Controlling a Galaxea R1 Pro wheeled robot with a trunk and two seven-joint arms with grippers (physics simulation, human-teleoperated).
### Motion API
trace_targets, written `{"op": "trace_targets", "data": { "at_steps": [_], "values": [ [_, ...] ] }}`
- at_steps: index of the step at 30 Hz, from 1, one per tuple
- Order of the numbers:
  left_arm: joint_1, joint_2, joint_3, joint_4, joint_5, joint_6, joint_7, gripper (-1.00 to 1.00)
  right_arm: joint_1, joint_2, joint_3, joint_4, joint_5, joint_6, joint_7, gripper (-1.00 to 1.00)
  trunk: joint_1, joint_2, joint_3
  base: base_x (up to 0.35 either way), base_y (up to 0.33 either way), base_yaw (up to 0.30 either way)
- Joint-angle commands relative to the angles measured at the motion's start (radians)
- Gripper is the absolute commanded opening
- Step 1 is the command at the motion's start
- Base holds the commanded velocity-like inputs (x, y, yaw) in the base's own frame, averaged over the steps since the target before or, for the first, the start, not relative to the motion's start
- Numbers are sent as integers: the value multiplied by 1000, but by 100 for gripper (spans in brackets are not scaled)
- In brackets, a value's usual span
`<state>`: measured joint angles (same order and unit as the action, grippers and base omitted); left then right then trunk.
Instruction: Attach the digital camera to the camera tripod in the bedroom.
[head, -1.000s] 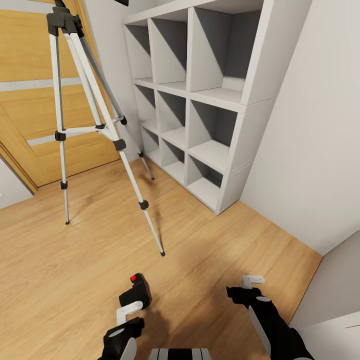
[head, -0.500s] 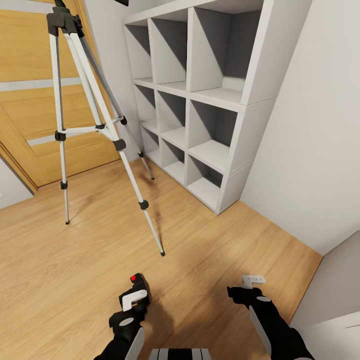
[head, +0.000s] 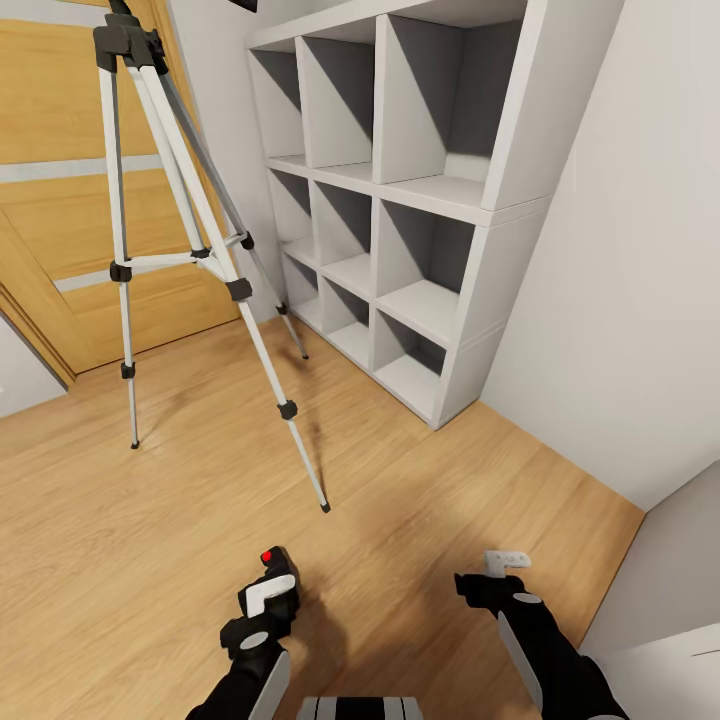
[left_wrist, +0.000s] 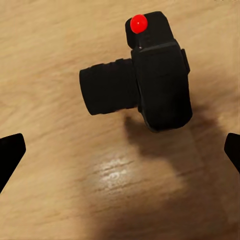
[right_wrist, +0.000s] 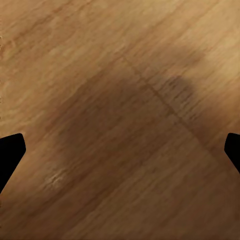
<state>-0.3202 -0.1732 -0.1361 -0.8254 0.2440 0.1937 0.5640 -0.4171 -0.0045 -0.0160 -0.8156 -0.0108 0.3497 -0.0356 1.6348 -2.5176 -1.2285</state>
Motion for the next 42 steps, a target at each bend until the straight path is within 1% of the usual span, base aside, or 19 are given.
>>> {"op": "trace_targets", "data": {
  "at_steps": [1,3,4,7,11,14,18,22,30,40,42],
  "values": [
    [0,1,-3,-1,7,4,2,100,0,-1,1,-2,-2,7,0,100,0,0,-1,0,0,0],
    [0,1,-3,2,8,3,-18,100,0,0,1,-1,-2,9,0,100,0,0,0,0,0,-16],
    [0,1,-2,5,9,3,-66,100,0,0,1,-1,-2,12,-1,100,0,0,0,0,0,-127],
    [0,1,-2,2,10,6,-108,100,0,1,1,-1,-2,14,-2,100,0,0,2,0,0,-160],
    [0,1,-2,-2,12,8,-130,100,0,3,1,-1,-1,14,-3,100,0,0,5,0,0,-192],
    [0,1,-2,-4,13,9,-136,100,0,3,1,-1,3,13,-3,100,0,0,7,0,0,-198],
    [0,1,-2,-5,14,10,-140,100,0,5,-1,-1,26,12,-3,100,0,0,9,0,0,-185],
    [0,3,-2,-6,18,12,-141,100,0,9,-4,-1,39,10,-5,100,0,0,11,0,0,-201],
    [0,3,-1,-6,20,10,-140,100,0,9,-5,-1,41,8,-4,100,0,0,15,0,0,-191],
    [0,4,9,6,24,10,-120,100,0,10,-5,-1,39,6,-3,100,0,0,15,0,0,-27],
    [0,5,15,9,29,10,-110,100,0,10,-5,-1,39,6,-3,100,0,0,15,0,0,-4]
  ]
}}
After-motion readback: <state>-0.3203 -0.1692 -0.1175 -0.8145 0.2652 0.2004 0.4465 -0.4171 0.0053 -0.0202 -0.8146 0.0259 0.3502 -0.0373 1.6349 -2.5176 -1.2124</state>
